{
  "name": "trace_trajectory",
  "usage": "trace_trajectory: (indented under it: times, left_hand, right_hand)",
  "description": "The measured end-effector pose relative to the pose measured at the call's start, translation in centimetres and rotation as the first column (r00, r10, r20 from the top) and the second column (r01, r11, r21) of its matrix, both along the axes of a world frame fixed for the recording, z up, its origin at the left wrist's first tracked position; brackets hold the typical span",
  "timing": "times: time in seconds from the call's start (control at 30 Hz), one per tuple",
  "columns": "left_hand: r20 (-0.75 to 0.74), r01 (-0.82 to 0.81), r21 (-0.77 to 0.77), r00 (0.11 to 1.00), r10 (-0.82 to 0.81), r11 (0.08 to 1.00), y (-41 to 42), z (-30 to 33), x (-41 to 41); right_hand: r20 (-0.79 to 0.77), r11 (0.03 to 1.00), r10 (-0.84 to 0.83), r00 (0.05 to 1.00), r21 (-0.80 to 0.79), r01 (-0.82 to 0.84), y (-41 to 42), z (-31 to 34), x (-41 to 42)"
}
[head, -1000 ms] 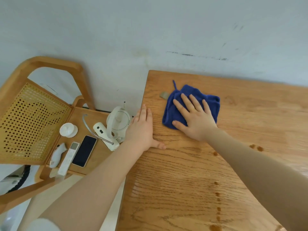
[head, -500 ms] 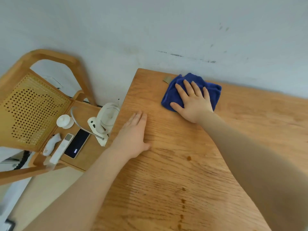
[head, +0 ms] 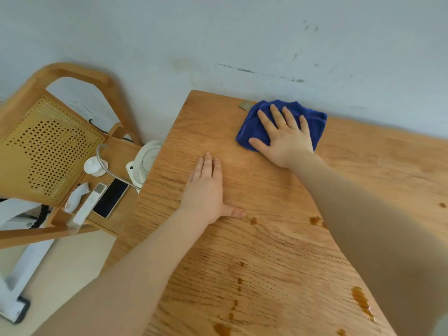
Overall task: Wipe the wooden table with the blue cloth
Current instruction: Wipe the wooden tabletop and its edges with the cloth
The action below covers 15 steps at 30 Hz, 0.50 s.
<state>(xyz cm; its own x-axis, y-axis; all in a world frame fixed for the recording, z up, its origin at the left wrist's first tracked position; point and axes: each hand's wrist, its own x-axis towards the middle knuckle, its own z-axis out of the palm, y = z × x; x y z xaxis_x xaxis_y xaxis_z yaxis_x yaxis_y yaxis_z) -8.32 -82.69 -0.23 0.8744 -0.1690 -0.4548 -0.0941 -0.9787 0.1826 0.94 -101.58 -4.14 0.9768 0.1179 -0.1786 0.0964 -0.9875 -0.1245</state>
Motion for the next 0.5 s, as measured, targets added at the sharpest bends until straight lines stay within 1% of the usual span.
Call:
trace_trajectory:
  times: [0.1,0.17,0.27,0.33,0.4,0.5]
  left_hand:
    - [-0.005,-0.017,-0.006,1.0,0.017,1.0,-0.2,0.1,-0.1]
    - [-0.013,-0.015,-0.007,1.0,0.015,1.0,-0.2,0.0,0.1]
    - [-0.009,-0.004,0.002,1.0,0.004,1.0,-0.3,-0.1,0.3]
    - [-0.01,0.0,0.006,1.0,0.0,1.0,-0.3,-0.2,0.5]
    - [-0.001,0.006,0.018,1.0,-0.006,1.0,-0.1,-0.5,0.5]
    - [-0.004,0.019,0.031,1.0,-0.018,0.999,0.0,-0.5,0.2]
  right_hand:
    - [0.03,1.0,0.009,1.0,0.003,-0.009,1.1,-0.2,-4.6]
    - [0.025,0.997,0.08,0.996,-0.018,-0.08,1.6,0.0,-7.6]
    - [-0.023,0.99,0.139,0.99,-0.005,-0.139,1.0,0.4,-6.9]
    - [-0.015,0.995,0.104,0.994,0.012,-0.104,0.4,0.1,-4.2]
    - [-0.005,1.0,0.014,1.0,0.016,-0.014,-0.1,-0.1,-1.2]
    - [-0.02,0.996,-0.083,0.996,-0.016,0.082,-0.2,-0.1,0.2]
